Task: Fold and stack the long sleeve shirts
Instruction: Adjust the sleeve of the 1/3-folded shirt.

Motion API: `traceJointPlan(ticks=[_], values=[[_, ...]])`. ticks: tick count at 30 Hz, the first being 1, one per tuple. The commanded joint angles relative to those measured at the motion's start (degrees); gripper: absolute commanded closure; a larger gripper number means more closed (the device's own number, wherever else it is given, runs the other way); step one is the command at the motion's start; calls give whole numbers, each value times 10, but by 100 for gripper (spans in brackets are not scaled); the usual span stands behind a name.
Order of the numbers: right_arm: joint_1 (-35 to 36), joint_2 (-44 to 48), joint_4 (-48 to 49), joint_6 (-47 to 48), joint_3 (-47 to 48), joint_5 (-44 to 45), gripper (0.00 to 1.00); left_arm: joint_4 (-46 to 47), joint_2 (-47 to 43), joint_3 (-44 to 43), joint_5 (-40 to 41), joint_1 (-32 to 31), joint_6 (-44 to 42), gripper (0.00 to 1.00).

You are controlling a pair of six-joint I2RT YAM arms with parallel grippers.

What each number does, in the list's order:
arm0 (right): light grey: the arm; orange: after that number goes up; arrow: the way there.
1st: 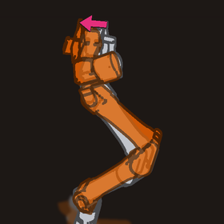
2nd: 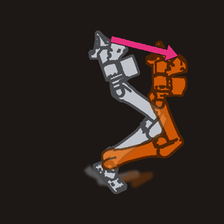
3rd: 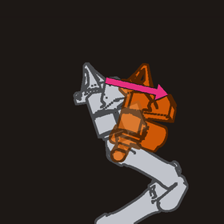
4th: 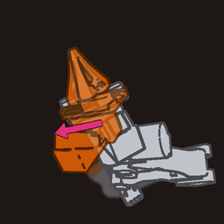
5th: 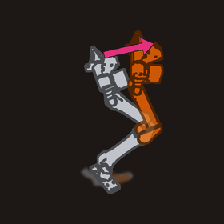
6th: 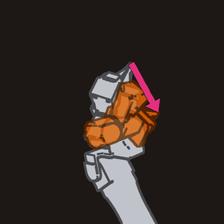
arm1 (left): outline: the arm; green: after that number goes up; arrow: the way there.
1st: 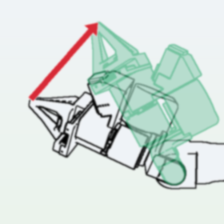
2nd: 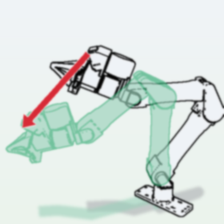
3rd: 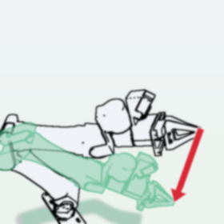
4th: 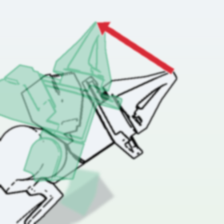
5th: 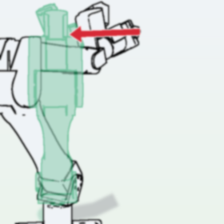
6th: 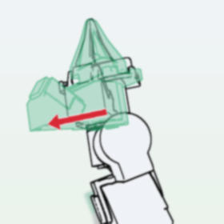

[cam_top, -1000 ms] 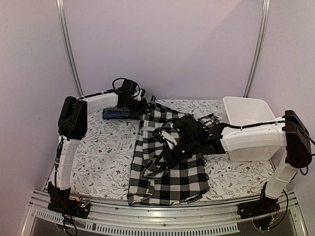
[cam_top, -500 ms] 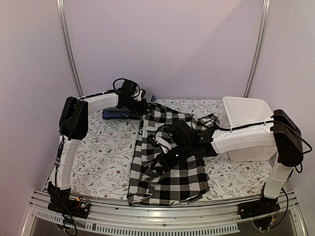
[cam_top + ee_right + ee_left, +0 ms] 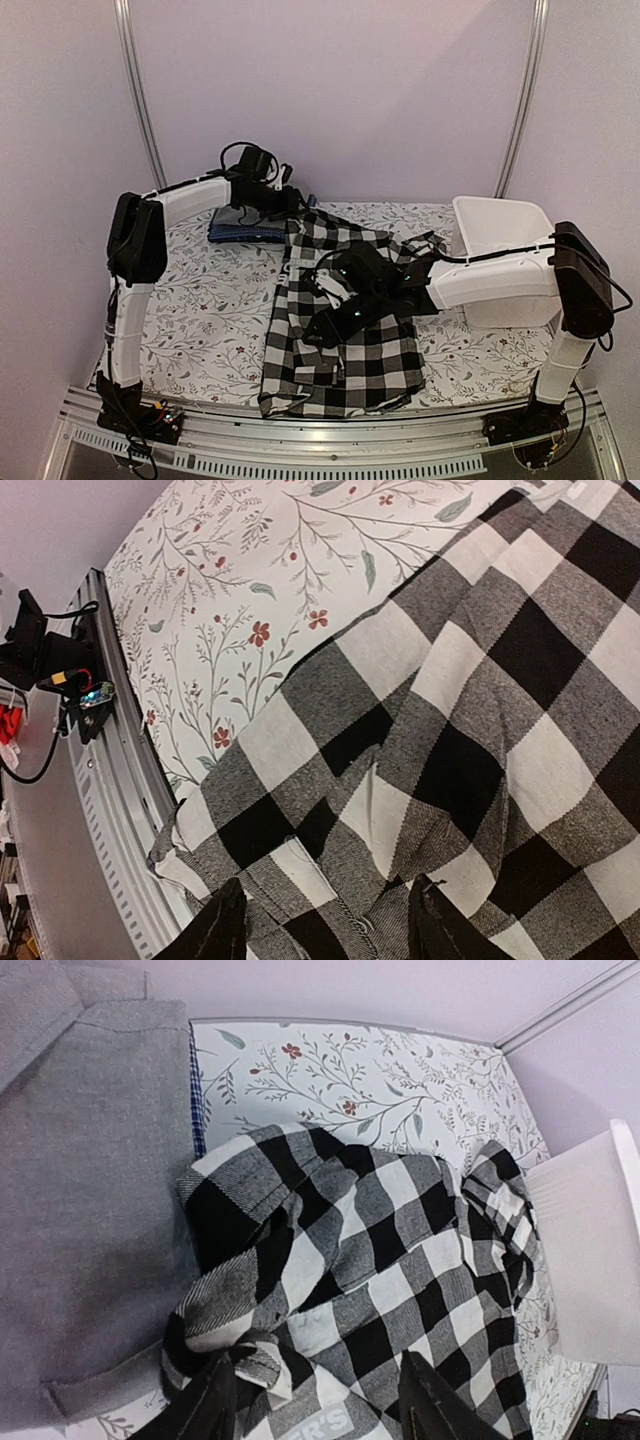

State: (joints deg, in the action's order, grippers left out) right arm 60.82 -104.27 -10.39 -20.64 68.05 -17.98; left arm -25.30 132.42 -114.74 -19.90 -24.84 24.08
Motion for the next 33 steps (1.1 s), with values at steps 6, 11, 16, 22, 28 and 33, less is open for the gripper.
traceJointPlan(ticks=[6,11,16,22,28,33], values=[[10,1,-124,-7,50,120,45,47,-153,169,-9,-2,27,44],[48,-36,-162,-20,95,143,47,85,-233,310,-22,-4,57,45],[82,-75,-194,-55,130,166,53,118,-315,445,-31,-6,88,46],[120,-127,-236,-111,186,200,54,143,-400,566,-38,-9,120,47],[145,-172,-275,-172,238,235,54,136,-465,634,-44,-14,124,47],[171,-216,-333,-204,312,265,54,127,-500,665,-49,-16,127,47]])
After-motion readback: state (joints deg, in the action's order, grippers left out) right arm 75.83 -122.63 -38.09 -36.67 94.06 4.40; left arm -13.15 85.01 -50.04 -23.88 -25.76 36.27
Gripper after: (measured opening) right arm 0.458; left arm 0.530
